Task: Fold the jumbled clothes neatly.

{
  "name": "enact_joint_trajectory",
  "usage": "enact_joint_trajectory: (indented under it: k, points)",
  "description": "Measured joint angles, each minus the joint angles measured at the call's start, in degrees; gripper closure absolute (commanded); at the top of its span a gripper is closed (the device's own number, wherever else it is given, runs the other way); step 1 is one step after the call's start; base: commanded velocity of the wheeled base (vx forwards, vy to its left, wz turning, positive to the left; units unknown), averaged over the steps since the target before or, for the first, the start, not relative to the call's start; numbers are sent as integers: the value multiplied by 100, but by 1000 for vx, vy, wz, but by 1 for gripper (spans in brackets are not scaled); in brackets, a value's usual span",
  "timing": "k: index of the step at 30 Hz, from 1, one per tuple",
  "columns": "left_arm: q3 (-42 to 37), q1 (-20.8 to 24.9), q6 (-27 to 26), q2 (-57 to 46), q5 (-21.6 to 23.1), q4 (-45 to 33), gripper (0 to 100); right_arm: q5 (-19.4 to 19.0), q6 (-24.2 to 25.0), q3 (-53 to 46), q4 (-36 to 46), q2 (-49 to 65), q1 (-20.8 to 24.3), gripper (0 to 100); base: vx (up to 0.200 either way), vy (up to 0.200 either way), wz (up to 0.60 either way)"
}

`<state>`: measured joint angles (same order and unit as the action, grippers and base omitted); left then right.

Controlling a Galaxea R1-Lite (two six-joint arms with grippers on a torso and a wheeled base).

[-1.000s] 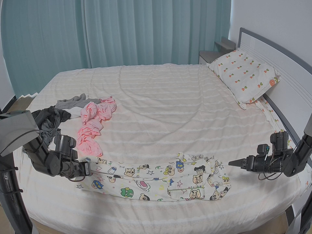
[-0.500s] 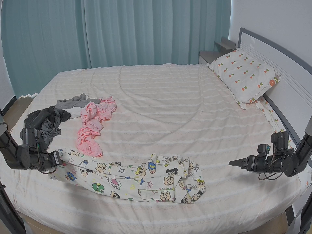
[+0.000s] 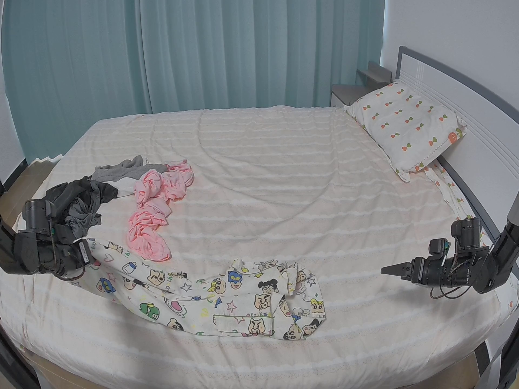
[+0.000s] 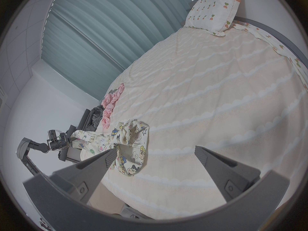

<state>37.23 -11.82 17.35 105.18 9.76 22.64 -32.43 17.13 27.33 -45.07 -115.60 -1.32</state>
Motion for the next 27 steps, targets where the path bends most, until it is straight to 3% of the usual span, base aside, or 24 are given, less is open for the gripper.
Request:
enact_joint_trajectory:
  k: [9,17,27]
  points:
    - [373,1954,741,-154,-1034,-321,100,-2,16,4,0,-2,0,0,0,0,0]
    - [1451,3627,1243,433,-1836,-580,100,-24,17,6,0,-9,0,0,0,0,0]
    - [2776,4740,2102,1571,-2194,-705,100,-33,20,21,0,-27,0,0,0,0,0]
